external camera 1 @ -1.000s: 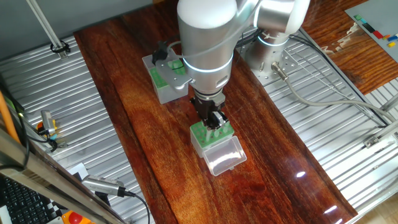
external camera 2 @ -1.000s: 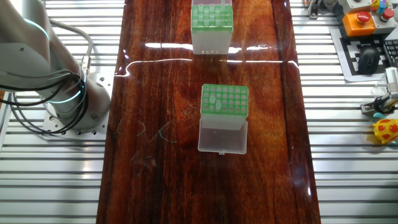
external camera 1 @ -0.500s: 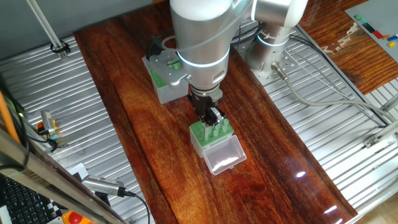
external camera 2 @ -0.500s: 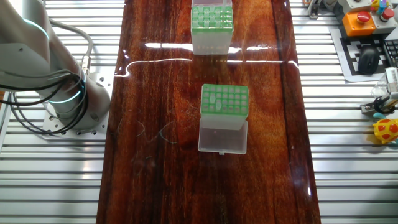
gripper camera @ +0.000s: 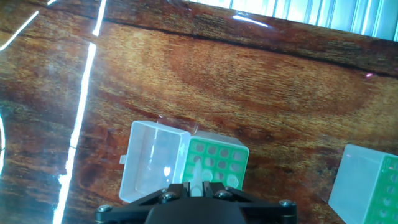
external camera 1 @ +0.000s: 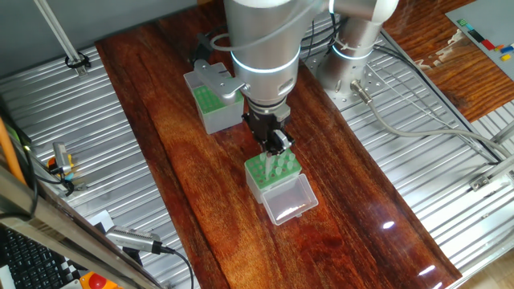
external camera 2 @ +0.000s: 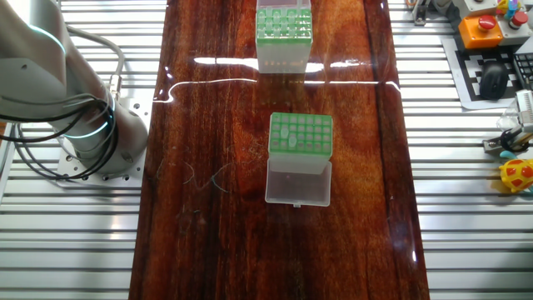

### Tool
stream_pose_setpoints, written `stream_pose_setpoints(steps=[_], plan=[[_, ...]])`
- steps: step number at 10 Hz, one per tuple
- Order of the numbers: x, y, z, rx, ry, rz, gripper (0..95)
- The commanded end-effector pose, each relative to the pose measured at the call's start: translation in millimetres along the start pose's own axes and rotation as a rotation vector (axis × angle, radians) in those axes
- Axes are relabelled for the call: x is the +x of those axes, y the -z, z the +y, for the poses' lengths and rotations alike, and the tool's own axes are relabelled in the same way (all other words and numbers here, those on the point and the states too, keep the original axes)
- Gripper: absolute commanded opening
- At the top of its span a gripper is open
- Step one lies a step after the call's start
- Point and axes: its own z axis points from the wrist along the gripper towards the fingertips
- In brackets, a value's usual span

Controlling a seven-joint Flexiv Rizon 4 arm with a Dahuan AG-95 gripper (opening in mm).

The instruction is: Transfer all large pipette tips from one holder to another

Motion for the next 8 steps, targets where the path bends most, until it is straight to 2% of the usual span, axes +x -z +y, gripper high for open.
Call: stream_pose_setpoints(steps=[1, 5, 8], plan=[[0.2, 4.6, 1.4, 0.003, 0.0, 0.001, 0.0], [0.8, 18.0, 4.7, 0.005, 0.001, 0.004, 0.0], [2.3, 19.8, 4.9, 0.008, 0.017, 0.0, 0.0]])
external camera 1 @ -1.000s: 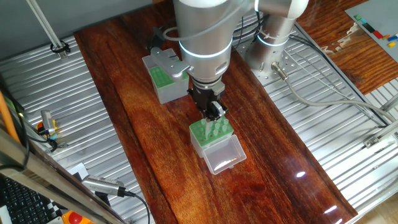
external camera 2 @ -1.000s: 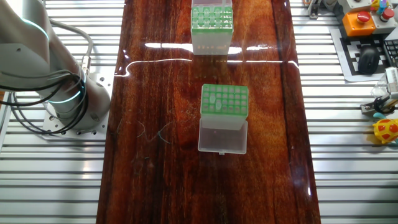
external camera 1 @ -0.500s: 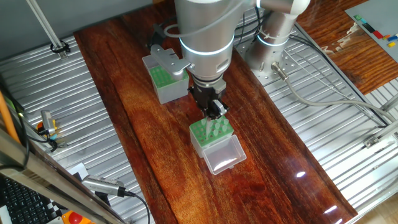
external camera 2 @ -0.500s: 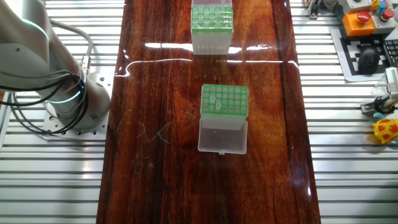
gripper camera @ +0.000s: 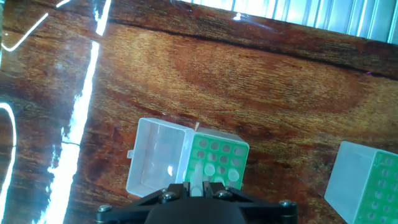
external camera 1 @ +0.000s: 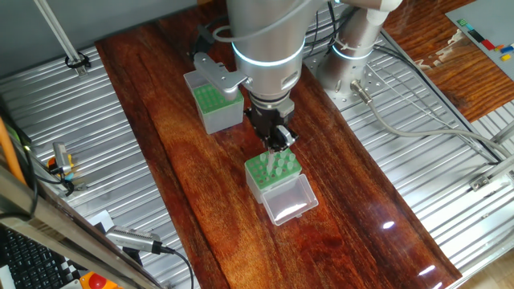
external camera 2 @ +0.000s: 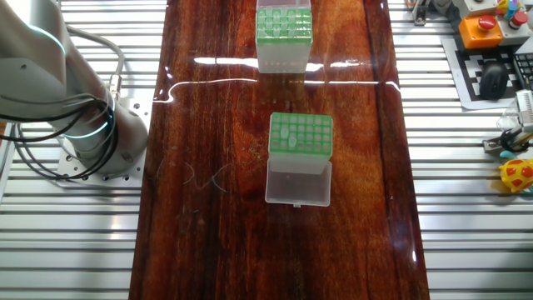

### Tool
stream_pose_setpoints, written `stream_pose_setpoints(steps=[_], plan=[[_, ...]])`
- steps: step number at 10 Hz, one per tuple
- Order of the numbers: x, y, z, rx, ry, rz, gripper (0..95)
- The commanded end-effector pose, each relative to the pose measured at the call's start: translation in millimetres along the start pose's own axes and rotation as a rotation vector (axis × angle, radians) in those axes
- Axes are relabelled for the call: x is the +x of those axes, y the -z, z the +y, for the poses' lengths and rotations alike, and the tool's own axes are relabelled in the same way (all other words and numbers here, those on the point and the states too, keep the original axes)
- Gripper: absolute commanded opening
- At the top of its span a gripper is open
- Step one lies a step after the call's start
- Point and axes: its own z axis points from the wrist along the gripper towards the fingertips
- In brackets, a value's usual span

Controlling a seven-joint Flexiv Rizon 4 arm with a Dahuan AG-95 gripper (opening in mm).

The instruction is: Transfer all large pipette tips from one holder to another

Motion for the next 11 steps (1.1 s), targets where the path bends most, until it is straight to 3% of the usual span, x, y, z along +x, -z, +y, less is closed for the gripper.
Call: stream_pose_setpoints(steps=[1, 3, 5, 6, 8, 11], plan=[[0.1, -0.4, 0.2, 0.003, 0.014, 0.0, 0.0], [0.1, -0.4, 0.2, 0.008, 0.003, -0.014, 0.0], [0.1, -0.4, 0.2, 0.034, -0.016, 0.0, 0.0], [0.1, -0.4, 0.2, 0.033, -0.011, 0.003, 0.0], [7.9, -0.2, -18.3, 0.032, 0.028, 0.003, 0.0], [39.5, 9.6, -68.4, 0.046, 0.146, 0.014, 0.0]])
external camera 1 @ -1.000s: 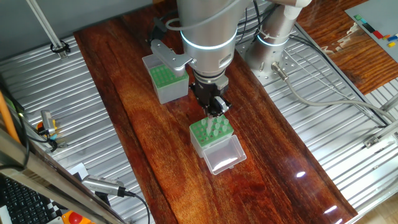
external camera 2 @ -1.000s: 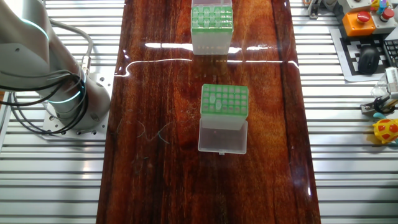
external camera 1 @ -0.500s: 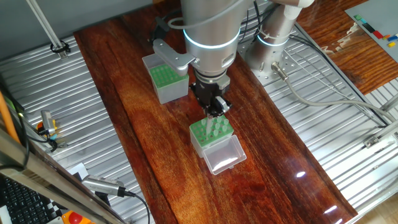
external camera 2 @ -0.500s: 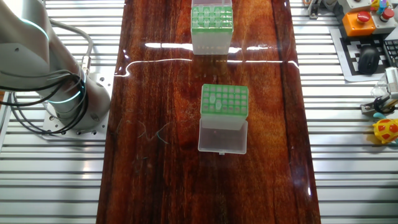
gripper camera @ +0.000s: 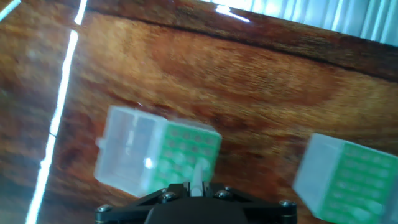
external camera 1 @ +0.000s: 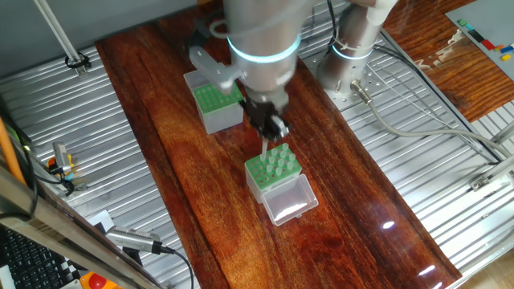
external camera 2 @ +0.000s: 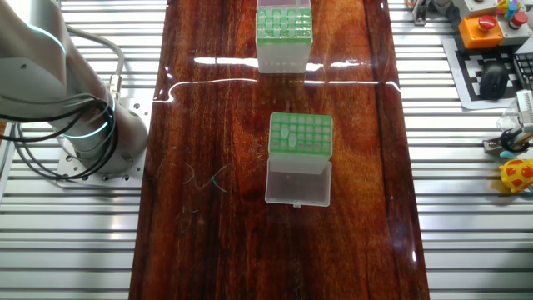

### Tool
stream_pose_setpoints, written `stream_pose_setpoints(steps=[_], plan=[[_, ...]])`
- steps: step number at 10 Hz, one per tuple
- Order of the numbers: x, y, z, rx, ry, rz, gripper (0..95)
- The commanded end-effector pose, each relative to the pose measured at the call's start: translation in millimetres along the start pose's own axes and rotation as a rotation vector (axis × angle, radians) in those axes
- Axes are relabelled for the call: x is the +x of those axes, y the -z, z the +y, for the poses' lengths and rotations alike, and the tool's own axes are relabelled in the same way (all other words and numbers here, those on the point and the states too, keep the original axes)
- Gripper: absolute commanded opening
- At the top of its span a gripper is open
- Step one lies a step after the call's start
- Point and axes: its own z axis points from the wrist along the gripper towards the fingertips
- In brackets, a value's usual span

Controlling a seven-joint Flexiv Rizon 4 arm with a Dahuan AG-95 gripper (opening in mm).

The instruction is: Transfer all large pipette tips from one holder to another

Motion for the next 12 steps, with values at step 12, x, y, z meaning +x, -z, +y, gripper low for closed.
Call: stream_pose_setpoints(steps=[12], plan=[[40.9, 8.9, -58.5, 0.008, 0.082, -0.017, 0.0]])
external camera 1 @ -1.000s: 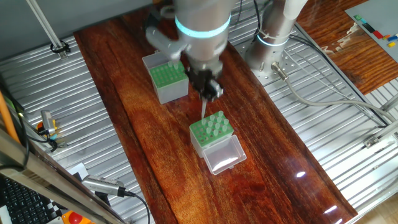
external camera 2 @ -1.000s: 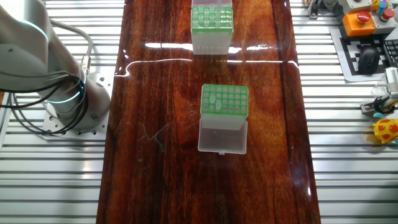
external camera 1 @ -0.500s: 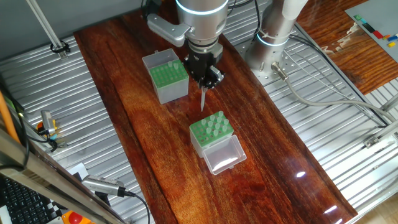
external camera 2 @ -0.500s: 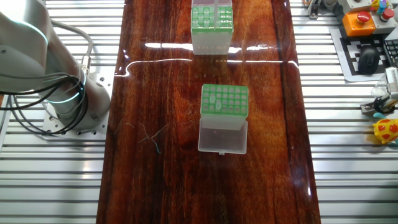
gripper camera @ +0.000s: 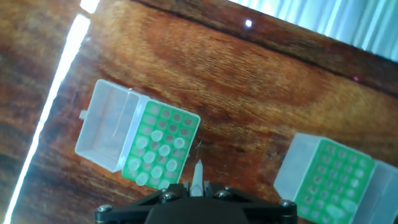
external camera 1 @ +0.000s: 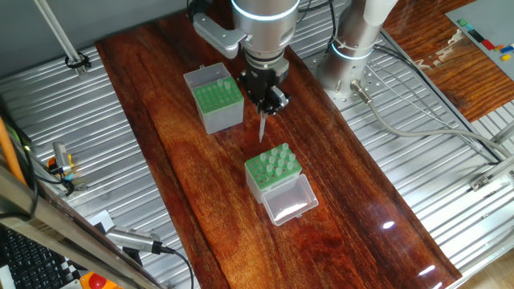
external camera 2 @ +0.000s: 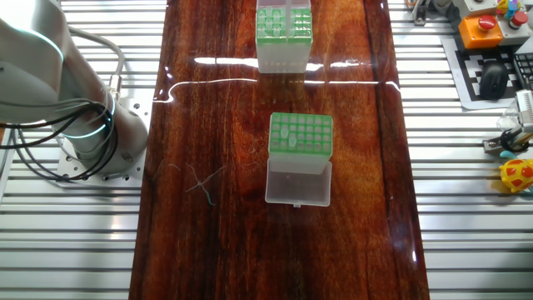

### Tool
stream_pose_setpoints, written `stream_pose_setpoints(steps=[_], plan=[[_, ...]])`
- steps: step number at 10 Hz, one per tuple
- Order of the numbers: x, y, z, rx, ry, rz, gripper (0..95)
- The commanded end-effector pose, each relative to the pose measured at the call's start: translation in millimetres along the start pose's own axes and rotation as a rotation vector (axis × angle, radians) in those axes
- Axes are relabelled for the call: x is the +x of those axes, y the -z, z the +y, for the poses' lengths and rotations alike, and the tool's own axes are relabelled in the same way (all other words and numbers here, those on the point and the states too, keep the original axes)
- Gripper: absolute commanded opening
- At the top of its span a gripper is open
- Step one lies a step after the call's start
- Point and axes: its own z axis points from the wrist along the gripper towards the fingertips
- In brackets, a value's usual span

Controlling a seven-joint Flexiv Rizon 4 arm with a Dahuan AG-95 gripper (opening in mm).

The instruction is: Transfer all large pipette tips from one holder to another

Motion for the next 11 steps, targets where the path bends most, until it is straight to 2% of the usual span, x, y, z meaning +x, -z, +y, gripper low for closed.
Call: stream_pose_setpoints(steps=[1, 2, 3, 5, 9, 10, 11], plan=[[29.2, 8.4, -38.0, -0.005, 0.095, -0.011, 0.0], [38.8, 10.4, -47.3, 0.0, 0.109, -0.009, 0.0], [46.9, 10.4, -51.9, -0.004, 0.125, -0.022, 0.0], [46.9, 10.4, -51.9, -0.003, 0.114, -0.037, 0.0], [46.9, 10.4, -51.9, -0.003, 0.016, -0.039, 0.0], [46.9, 10.4, -51.9, -0.001, 0.02, -0.043, 0.0], [50.1, 11.3, -59.3, 0.007, 0.038, -0.045, 0.0]])
